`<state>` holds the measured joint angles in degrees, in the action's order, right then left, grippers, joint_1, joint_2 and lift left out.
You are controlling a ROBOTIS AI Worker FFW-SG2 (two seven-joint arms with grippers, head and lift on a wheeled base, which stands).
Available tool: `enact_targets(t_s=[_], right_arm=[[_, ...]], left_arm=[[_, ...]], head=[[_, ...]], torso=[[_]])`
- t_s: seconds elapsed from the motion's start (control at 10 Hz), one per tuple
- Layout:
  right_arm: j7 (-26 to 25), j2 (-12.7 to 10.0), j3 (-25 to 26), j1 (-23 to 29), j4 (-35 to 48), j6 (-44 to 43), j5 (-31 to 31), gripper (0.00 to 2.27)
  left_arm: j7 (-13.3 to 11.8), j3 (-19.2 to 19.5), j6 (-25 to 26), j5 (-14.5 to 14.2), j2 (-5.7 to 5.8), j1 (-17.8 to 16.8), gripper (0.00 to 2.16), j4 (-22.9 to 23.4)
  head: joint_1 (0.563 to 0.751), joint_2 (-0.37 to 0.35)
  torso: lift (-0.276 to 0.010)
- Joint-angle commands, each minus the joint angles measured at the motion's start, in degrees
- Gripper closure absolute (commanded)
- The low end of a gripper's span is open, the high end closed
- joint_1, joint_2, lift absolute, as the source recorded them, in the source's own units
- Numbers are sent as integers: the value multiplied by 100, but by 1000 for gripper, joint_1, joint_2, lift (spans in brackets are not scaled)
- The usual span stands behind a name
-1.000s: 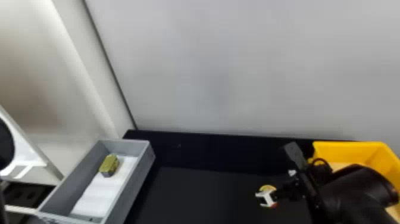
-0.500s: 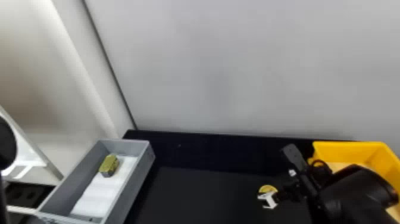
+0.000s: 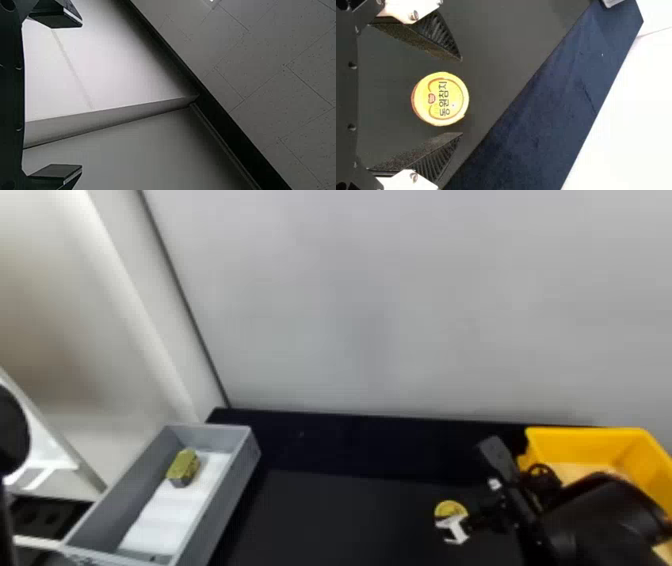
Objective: Pick up the round yellow can and place it in the yellow rectangular box
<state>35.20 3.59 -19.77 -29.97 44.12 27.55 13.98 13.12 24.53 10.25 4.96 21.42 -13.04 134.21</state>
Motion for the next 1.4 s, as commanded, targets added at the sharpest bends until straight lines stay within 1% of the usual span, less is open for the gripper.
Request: enact_targets(t_s=[0.0,0.6,1.3], right_arm=[[-55,-34,34,-9,-149,-117,-8,128],[-152,-25,60,0,-281,-231,0,128],[-257,-52,139,43,-439,-302,0,165]], left_arm=[[-11,1,-22,5,-14,-14,12,0],[-90,18,-49,13,-31,-23,10,9],[-116,18,-66,13,-58,-23,10,17]], head=[[621,223],[621,223],[621,223]], torso=[[0],[0],[0]])
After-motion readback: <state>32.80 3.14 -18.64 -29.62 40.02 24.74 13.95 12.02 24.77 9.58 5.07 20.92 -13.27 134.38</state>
